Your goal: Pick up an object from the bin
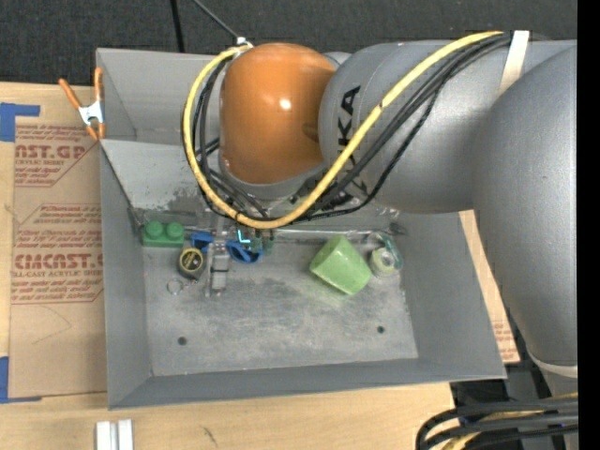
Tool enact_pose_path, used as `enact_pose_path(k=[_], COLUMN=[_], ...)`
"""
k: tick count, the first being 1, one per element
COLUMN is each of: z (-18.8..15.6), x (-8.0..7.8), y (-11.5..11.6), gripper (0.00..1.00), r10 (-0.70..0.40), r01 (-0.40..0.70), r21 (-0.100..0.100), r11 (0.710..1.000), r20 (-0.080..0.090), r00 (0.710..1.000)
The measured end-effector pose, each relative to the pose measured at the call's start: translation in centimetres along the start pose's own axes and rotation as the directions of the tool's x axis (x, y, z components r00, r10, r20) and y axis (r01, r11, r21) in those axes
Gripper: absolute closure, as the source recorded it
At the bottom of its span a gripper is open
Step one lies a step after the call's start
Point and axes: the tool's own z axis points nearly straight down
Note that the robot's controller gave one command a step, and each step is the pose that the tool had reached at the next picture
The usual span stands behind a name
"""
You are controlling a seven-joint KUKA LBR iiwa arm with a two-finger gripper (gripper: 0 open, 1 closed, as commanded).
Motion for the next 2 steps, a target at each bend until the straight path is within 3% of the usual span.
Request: enact_pose_path(k=[1, 2], z=[11.1, 13.1], x=[-3.0, -3.2], y=[-2.8, -2.5], gripper=[0.0, 0.0], r10=[0.057, 0.07], r01=[-0.057, -0.07], r21=[0.002, -0.001], r11=[0.998, 0.998], r20=[0.001, 0.005], r00=[0.998, 0.998])
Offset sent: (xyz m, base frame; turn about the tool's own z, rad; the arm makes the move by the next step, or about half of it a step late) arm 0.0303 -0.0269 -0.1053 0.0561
